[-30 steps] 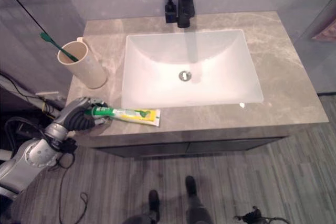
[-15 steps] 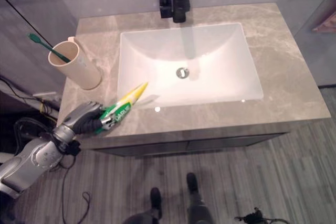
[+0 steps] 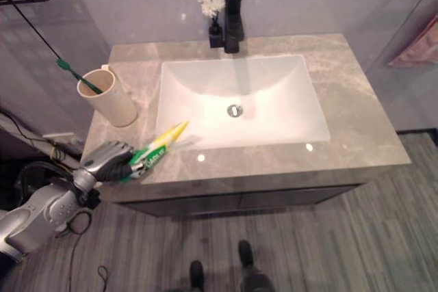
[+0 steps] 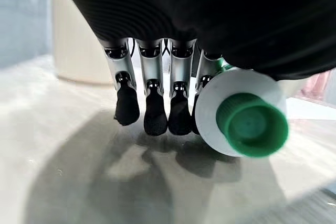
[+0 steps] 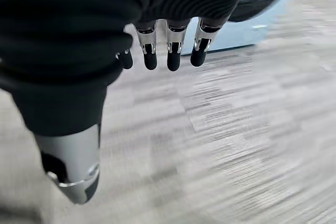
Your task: Put brush and paste in cup on sink, flatten towel.
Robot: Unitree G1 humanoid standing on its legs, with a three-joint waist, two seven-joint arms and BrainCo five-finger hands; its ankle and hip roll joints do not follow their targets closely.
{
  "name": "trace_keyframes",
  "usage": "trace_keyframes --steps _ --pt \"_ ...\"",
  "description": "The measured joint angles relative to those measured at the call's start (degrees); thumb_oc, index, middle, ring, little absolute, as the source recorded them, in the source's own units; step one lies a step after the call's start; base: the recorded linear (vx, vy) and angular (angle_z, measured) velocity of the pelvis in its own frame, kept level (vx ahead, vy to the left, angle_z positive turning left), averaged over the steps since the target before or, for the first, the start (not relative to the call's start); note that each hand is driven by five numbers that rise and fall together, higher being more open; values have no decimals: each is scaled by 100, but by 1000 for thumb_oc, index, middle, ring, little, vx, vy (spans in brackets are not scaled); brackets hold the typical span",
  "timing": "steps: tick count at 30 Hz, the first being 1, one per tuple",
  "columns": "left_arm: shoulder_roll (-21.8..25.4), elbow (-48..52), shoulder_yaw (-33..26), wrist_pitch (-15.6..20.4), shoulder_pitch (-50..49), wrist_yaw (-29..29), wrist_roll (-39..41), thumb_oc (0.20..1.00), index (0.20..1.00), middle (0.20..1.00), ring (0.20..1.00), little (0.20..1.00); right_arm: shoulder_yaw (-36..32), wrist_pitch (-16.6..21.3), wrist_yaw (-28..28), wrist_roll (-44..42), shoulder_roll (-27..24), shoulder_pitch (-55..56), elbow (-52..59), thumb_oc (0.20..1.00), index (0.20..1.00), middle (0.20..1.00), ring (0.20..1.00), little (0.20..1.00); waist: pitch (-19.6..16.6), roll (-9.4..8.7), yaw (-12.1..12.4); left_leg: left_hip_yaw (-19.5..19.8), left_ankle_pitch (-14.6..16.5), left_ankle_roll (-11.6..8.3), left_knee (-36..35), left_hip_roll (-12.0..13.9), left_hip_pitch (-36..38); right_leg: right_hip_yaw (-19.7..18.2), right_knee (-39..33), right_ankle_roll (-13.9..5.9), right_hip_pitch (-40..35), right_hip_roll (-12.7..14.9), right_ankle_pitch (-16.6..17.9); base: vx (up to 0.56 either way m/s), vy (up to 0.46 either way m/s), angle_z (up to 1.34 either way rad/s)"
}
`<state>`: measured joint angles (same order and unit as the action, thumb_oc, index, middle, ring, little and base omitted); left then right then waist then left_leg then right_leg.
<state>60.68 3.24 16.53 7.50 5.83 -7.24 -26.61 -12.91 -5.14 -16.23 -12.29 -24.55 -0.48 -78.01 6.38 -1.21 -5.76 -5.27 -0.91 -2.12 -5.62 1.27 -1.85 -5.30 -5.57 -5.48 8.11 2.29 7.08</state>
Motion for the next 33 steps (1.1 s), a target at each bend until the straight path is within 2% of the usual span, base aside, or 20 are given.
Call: trace_keyframes --steps 2,3,5,6,9,10,11,12,16,18,19,20,21,24,25,27,30,31,32,33 --pt "2 -32 -239 -122 25 -187 -130 200 200 200 200 200 -454 30 -14 -640 -115 40 -31 1000 1000 1000 1000 1000 -132 -173 -12 10 20 -14 0 26 87 40 -1 43 -103 -27 -31 -9 -10 6" --pt "3 -32 -311 -159 46 -279 -130 200 200 200 200 200 -480 33 -11 -791 -159 46 -5 1000 1000 1000 1000 1000 -169 -226 -31 20 20 -14 0 32 96 56 -1 51 -114 -31 -41 -18 -13 9" --pt "16 69 -539 -246 87 -395 -142 200 200 200 200 200 -980 27 -19 -1195 -296 37 30 1000 1000 1000 1000 1000 -229 -311 -44 21 18 -12 5 30 112 60 5 67 -131 -30 -31 3 -2 2" --pt "157 202 -774 -289 127 -576 -156 200 200 200 200 200 -1321 80 -135 -1539 -575 33 120 1000 1000 1000 1000 1000 -259 -340 -79 26 26 -4 0 18 182 63 33 75 -206 -19 -21 0 0 0" --pt "215 298 -1000 -308 334 -858 -158 200 200 200 200 200 -1449 255 -445 -1838 -980 78 510 1000 1000 1000 1000 1000 -459 -320 -131 19 48 22 -2 6 195 68 3 56 -222 -2 -36 -3 11 -1" --pt "214 393 -1131 -349 385 -986 -245 200 200 200 200 200 -1606 281 -821 -1967 -964 80 1207 1000 1000 1000 1000 1000 -486 -314 -149 2 51 29 2 2 233 52 49 61 -249 -7 -31 -70 18 -11" --pt "212 509 -1237 -418 392 -1146 -394 200 200 200 200 200 -1719 488 -1293 -2010 -687 498 3080 1000 1000 1000 1000 1000 -488 -246 -200 -16 57 32 -5 0 265 0 39 64 -256 -11 -7 8 39 -15" --pt "185 567 -1316 -415 430 -1273 -566 200 200 200 200 200 -1526 950 -1522 -1803 -613 479 4436 1000 1000 1000 1000 1000 -555 -127 -324 -32 63 40 -1 -1 291 -21 27 62 -280 -10 -8 2 30 -13" --pt "202 818 -1349 -293 906 -1450 -987 200 200 200 200 200 -965 1234 -2134 -944 -594 254 6742 1000 1000 1000 1000 1000 -695 109 -406 -45 108 -8 -7 26 404 -29 32 37 -386 -42 -68 -6 22 -3" --pt "215 824 -1305 -264 1354 -1458 -1001 200 200 200 200 200 -524 1366 -1988 -677 -641 72 7450 1000 1000 1000 1000 1000 -717 153 -428 -44 107 -14 -7 28 401 -32 0 37 -382 -42 -67 0 0 0" --pt "229 949 -1286 -219 1733 -1475 -998 200 200 200 200 200 -244 1524 -1660 -492 -693 -164 7538 1000 1000 1000 1000 1000 -736 141 -421 -37 102 -21 -6 31 413 -27 0 38 -402 -46 -67 -45 -9 4" --pt "385 1042 -1224 -159 2031 -1530 -993 200 200 200 200 200 -107 1523 -1409 -512 -772 -248 7517 1000 1000 1000 1000 1000 -748 123 -388 -38 100 -23 -5 30 419 -22 9 41 -409 -47 -64 -67 -18 1" --pt "747 907 -488 -143 2735 -1534 -944 200 200 200 200 200 564 1493 -898 -1161 -1303 -347 7469 1000 1000 1000 1000 1000 -782 79 -290 -36 83 1 -1 25 438 -24 46 66 -426 -39 -42 -51 -20 -2" --pt "1125 738 567 54 3710 -1433 -919 200 200 200 200 200 2064 1444 285 -2496 -1953 -1429 7023 1000 1000 1000 1000 1000 -840 -11 -292 -61 80 -1 0 27 478 -40 47 64 -454 -41 -28 -28 -6 -6" --pt "1125 754 568 85 3716 -1421 -919 200 200 200 200 200 2129 1406 424 -2616 -1932 -1564 7030 1000 1000 1000 1000 1000 -840 -13 -281 -61 79 -1 2 27 477 -40 47 68 -454 -42 -24 0 0 0" --pt "1285 835 754 198 3866 -1405 -826 200 200 200 200 200 2723 1263 743 -3178 -1989 -2234 6966 1000 1000 1000 1000 1000 -840 -18 -213 -67 79 -2 4 29 483 -42 47 76 -453 -48 -18 0 0 0" --pt "1314 928 788 222 3980 -1392 -762 200 200 200 200 200 3200 1264 1064 -3832 -1503 -2956 7000 1000 1000 1000 1000 1000 -833 -16 -92 -66 78 -10 21 53 580 -25 47 75 -555 -69 -23 -4 0 4" --pt "1309 999 895 235 4173 -1404 -747 200 200 200 200 200 3650 1260 1276 -4188 -1271 -3353 7037 1000 1000 1000 1000 1000 -829 -22 36 -16 78 -11 22 57 585 41 46 71 -585 -69 -40 -13 2 16" --pt "1284 1029 904 235 4195 -1417 -743 200 200 200 200 200 4035 1250 1423 -4312 -1269 -3622 7078 1000 1000 1000 1000 1000 -829 -22 85 4 78 -11 22 57 581 64 36 72 -595 -64 -41 -6 4 19" --pt "1291 1128 921 242 4214 -1424 -741 200 200 200 200 200 4181 1239 1561 -4357 -1171 -3747 7139 1000 1000 1000 1000 1000 -829 -22 195 20 77 -10 23 57 584 82 46 72 -609 -57 -43 -5 4 7"
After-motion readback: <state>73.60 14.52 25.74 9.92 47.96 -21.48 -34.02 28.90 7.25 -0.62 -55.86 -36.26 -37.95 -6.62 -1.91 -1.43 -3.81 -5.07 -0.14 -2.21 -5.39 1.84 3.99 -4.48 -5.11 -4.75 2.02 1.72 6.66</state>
